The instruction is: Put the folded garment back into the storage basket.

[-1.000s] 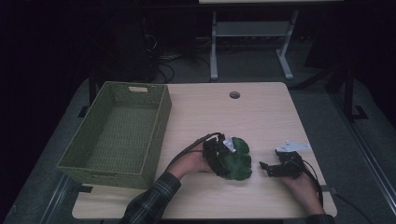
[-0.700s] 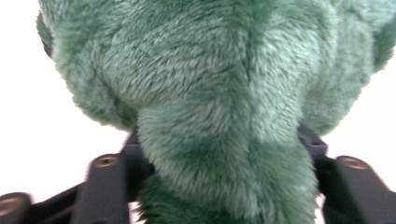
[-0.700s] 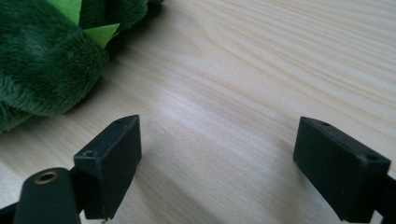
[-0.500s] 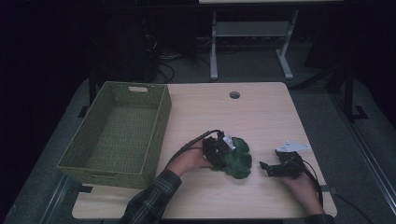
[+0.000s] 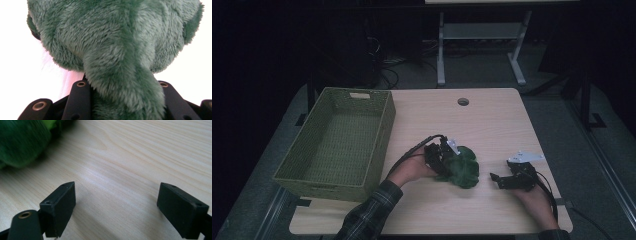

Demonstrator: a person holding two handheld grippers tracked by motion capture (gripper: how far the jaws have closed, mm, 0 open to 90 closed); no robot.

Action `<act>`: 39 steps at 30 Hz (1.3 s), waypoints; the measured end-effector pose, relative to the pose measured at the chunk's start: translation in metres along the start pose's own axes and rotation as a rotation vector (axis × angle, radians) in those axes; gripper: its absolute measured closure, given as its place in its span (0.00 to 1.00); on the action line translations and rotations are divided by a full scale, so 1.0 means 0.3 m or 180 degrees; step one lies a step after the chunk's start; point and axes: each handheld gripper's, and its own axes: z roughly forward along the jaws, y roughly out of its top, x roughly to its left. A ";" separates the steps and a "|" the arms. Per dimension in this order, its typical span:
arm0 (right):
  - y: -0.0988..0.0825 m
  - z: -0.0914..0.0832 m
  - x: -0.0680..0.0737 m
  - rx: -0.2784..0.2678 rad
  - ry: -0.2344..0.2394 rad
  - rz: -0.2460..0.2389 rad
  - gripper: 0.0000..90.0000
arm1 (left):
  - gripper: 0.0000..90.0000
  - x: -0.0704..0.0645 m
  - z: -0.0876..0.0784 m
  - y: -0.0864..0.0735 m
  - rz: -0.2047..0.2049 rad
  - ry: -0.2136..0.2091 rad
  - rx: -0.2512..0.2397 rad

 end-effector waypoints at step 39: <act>0.000 0.001 -0.001 0.0006 -0.0024 0.0027 0.15 | 0.71 0.004 -0.472 -0.091 -0.0578 0.0412 -0.0271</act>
